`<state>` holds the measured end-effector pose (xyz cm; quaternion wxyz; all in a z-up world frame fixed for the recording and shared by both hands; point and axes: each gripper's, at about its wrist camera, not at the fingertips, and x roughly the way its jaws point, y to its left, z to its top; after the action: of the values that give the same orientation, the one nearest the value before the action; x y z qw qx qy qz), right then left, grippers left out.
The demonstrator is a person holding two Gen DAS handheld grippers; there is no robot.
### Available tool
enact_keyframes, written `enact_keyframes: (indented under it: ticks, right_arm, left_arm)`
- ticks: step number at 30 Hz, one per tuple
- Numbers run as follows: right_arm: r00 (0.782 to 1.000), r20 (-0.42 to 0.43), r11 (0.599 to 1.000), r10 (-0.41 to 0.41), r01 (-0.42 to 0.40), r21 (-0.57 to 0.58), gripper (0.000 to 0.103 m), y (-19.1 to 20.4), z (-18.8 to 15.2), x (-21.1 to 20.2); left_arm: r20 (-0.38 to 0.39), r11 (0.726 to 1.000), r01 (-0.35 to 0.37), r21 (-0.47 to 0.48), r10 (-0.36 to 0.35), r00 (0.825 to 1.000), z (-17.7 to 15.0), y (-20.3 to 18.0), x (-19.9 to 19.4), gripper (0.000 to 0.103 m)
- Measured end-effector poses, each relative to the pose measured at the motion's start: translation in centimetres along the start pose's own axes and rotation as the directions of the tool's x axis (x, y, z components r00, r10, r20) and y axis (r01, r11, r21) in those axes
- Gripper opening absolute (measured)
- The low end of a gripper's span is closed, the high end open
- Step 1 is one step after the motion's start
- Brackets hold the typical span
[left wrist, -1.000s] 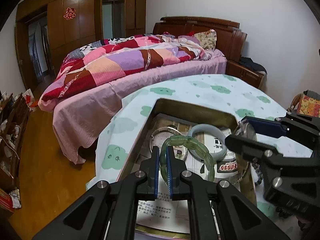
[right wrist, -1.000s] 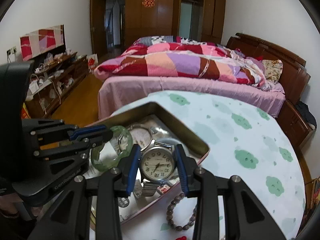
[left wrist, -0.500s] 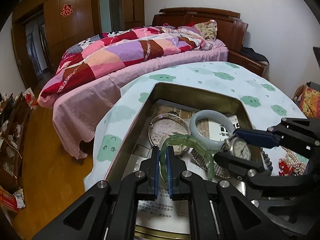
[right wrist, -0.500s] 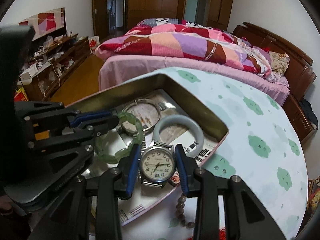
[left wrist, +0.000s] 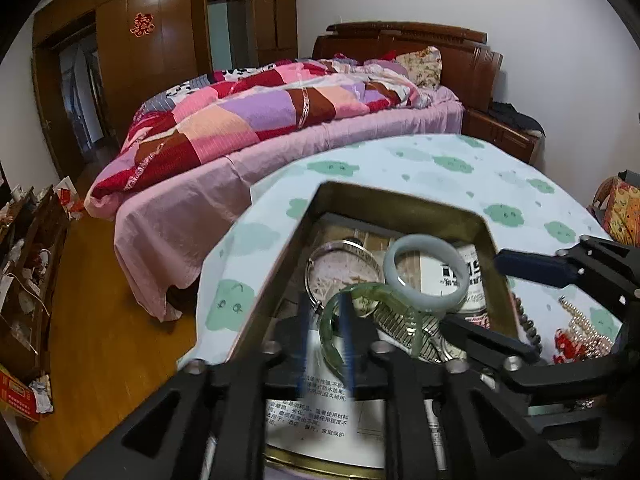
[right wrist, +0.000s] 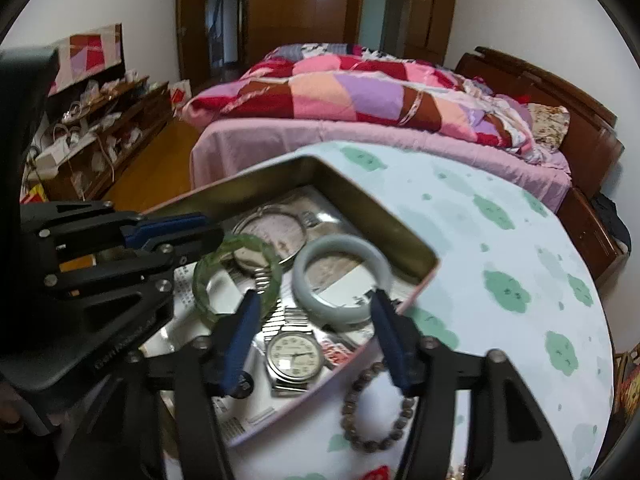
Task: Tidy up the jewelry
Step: 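Open both grippers to drop the green bangle and watch into the tin, then grasp the dark bead bracelet with the right gripper and lift it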
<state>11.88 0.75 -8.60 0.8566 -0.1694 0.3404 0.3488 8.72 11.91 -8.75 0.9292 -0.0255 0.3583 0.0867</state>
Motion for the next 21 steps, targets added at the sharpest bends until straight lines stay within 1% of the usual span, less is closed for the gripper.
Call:
enact_keyframes:
  ticks: [1,2,3,4,5,7,10,12,14,15,17,19,21]
  right_arm:
    - [1.0,0.01,1.0,-0.005,0.005,0.011,0.066,-0.2,0.0,-0.3]
    - [1.0,0.021,1.0,-0.007,0.007,0.021,0.066,-0.6,0.0,-0.8]
    - [0.999,0.031,1.0,-0.005,0.004,0.031,0.068,-0.9,-0.1,-1.3]
    - [0.999,0.045,0.999,-0.003,0.001,0.042,0.072,-1.5,-0.3,-2.0]
    - [0.998,0.056,0.999,-0.01,0.008,0.051,0.073,-2.0,-0.5,-2.5]
    - [0.996,0.073,0.996,-0.043,0.037,0.079,0.074,-3.4,-1.2,-3.8]
    - [0.993,0.08,0.986,-0.082,0.069,0.152,0.075,-6.0,-2.8,-5.4]
    - [0.99,0.074,0.974,-0.122,0.105,0.201,0.075,-7.8,-4.0,-6.1]
    - [0.986,0.048,0.958,-0.161,0.144,0.25,0.075,-9.4,-5.3,-6.4]
    - [0.986,0.035,0.952,-0.161,0.146,0.267,0.075,-9.9,-5.6,-6.2]
    - [0.991,0.009,0.949,-0.132,0.123,0.289,0.074,-10.3,-6.0,-5.5]
    - [0.994,-0.004,0.957,-0.112,0.109,0.267,0.068,-9.6,-5.6,-4.6]
    - [0.996,-0.025,0.97,-0.082,0.086,0.227,0.062,-8.5,-4.9,-3.5]
  left_arm:
    - [0.01,1.0,-0.008,-0.006,0.009,1.0,0.1,0.0,-0.2,0.049]
    - [0.022,1.0,0.013,-0.011,-0.012,1.0,0.1,0.1,-0.5,0.054]
    - [0.032,1.0,0.022,-0.013,-0.022,0.999,0.2,0.0,-0.8,0.062]
    - [0.045,1.0,0.022,-0.008,-0.022,0.999,0.2,-0.3,-1.2,0.065]
    - [0.052,1.0,0.017,-0.001,-0.017,0.999,0.3,-0.5,-1.4,0.065]
    - [0.06,0.999,0.033,0.009,-0.033,0.998,0.3,-1.0,-1.8,0.065]
    - [0.068,0.999,0.045,0.01,-0.046,0.997,0.3,-1.7,-2.2,0.065]
    - [0.068,0.999,0.045,0.018,-0.046,0.997,0.3,-2.2,-2.2,0.065]
    - [0.062,0.999,0.03,0.014,-0.031,0.998,0.1,-2.4,-2.1,0.065]
    - [0.056,1.0,0.027,0.009,-0.027,0.998,0.0,-2.5,-2.0,0.065]
    - [0.042,1.0,0.016,0.001,-0.016,0.999,-0.2,-2.6,-1.6,0.065]
    - [0.036,1.0,-0.016,-0.005,0.016,0.999,-0.5,-2.7,-1.5,0.065]
    - [0.032,1.0,-0.025,-0.011,0.025,0.999,-0.7,-2.7,-1.4,0.065]
